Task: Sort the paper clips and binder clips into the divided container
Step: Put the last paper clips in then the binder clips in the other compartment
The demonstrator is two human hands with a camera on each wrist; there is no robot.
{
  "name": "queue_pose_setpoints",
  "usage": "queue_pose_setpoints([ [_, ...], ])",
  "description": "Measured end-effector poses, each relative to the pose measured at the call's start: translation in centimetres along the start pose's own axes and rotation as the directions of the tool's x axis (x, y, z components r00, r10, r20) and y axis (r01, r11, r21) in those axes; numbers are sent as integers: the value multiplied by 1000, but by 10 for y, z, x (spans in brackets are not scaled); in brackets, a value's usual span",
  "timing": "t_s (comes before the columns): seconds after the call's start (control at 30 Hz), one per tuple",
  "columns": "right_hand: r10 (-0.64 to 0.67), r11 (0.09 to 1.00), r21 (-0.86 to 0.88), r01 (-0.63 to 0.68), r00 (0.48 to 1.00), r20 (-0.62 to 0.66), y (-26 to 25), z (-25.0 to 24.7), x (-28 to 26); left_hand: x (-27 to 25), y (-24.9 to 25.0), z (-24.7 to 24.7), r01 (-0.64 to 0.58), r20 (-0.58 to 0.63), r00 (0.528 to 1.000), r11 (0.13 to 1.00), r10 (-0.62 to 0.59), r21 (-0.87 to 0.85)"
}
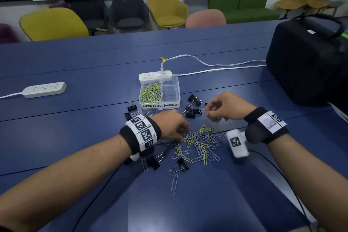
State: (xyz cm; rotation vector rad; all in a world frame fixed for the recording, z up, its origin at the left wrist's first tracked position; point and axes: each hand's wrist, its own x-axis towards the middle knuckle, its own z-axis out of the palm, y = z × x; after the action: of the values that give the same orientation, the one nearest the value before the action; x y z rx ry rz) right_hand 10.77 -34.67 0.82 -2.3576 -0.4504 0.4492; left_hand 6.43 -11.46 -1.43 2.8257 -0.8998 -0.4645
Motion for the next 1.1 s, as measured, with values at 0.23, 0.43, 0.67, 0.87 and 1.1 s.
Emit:
queue_pose_setpoints([
  [0.23, 18, 964, 264, -14, 1000, -11, -22, 0, 32, -5, -5, 0, 10, -31, 999, 999, -11, -32],
  [0.43, 71, 901, 430, -54, 997, -23, -53, 5, 79, -28, -33, -19, 82, -179, 975, 957, -135, -277],
  [0.67, 152, 856, 490, -163, 986, 63, -107, 37, 143, -62, -85, -57, 178, -289, 888, 847, -358, -502],
  [0.87, 225, 836, 505, -214, 974, 40, -126, 62, 165, -63, -115, -64, 280, -286, 788, 731, -545, -622],
  [1.1, 268, 791, 568, -229, 963, 15, -116, 57, 159, -21, -124, -64, 427, -171, 706, 605, -688, -672],
])
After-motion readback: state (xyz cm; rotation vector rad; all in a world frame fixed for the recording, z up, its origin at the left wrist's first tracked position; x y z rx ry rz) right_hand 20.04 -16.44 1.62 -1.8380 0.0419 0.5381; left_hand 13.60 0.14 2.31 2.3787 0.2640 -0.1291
